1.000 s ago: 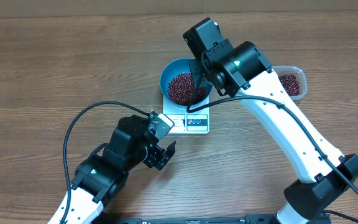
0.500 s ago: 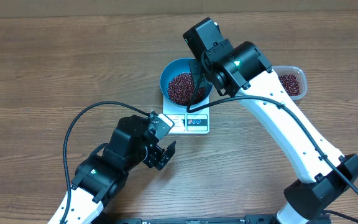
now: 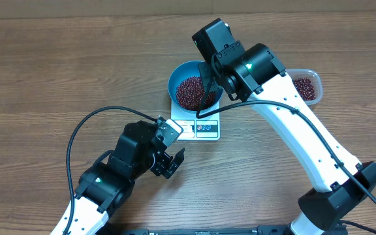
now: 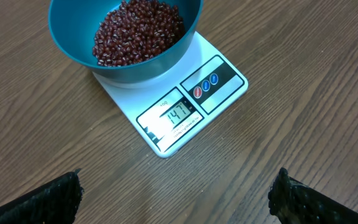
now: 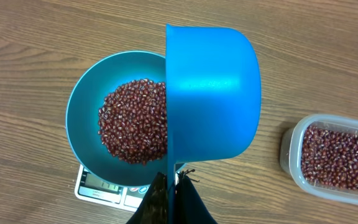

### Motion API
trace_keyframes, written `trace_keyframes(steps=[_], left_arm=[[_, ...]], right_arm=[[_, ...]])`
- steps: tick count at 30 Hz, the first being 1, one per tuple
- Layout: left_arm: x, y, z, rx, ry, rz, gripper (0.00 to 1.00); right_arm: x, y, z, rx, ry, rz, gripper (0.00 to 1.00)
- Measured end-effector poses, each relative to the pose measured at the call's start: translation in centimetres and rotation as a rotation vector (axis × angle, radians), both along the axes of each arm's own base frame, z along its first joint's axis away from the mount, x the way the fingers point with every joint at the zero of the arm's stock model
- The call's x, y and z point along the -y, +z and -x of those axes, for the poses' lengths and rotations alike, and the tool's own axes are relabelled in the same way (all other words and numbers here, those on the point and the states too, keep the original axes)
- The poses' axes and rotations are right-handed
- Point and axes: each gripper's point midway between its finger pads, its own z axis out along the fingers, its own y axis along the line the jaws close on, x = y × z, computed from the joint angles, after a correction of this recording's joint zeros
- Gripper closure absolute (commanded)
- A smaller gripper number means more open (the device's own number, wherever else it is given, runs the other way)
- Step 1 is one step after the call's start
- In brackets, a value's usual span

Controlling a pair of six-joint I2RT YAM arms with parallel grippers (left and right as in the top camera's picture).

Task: Scoop item into bowl and weigh 150g on scale
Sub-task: 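Tip the scoop with the right gripper to pour beans into the bowl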

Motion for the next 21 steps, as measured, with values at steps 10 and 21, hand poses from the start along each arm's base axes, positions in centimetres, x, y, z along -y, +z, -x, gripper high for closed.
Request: trace_keyframes(steps=[10, 21], left_arm=[[0.01, 0.00, 0.00, 0.000, 0.000, 0.000, 0.00], [0.01, 0.00, 0.00, 0.000, 0.000, 0.000, 0.00]], right_arm=[[0.00, 0.00, 0.00, 0.006, 0.117, 0.072, 0.96], [0.01, 0.02, 0.00, 0.008, 0.159, 0.099, 0.96]])
